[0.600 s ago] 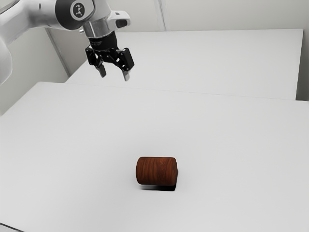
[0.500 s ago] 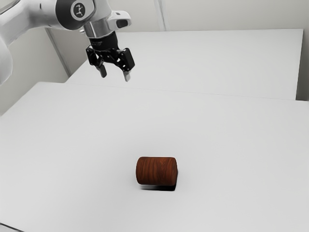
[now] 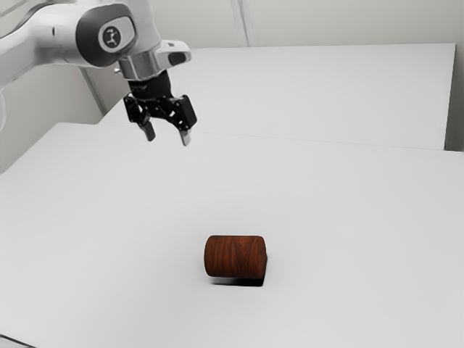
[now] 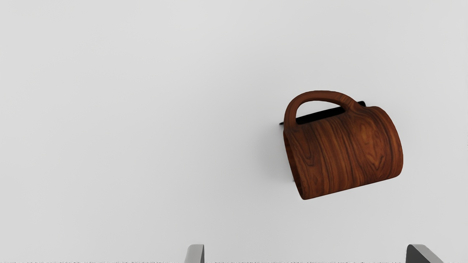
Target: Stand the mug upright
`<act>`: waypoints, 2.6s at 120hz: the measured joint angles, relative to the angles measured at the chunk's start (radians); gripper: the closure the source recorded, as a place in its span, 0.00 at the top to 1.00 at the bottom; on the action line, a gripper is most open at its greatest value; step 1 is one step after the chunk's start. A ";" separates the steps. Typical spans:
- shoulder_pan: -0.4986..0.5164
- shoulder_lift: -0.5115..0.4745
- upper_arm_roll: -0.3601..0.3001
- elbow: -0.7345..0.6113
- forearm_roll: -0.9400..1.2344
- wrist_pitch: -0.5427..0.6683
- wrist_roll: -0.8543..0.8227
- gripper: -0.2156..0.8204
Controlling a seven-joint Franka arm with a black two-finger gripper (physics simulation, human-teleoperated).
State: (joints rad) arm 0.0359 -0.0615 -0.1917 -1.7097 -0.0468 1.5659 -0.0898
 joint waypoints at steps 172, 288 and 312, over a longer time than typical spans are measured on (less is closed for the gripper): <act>0.095 -0.120 0.053 -0.865 -0.973 0.643 0.630 0.79; 0.080 -0.054 0.056 -0.985 -1.570 0.497 1.302 0.79; 0.071 -0.044 0.055 -0.984 -1.592 0.478 1.375 0.64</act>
State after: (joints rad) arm 0.1073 -0.1055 -0.1365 -2.6940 -1.6392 2.0443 1.2854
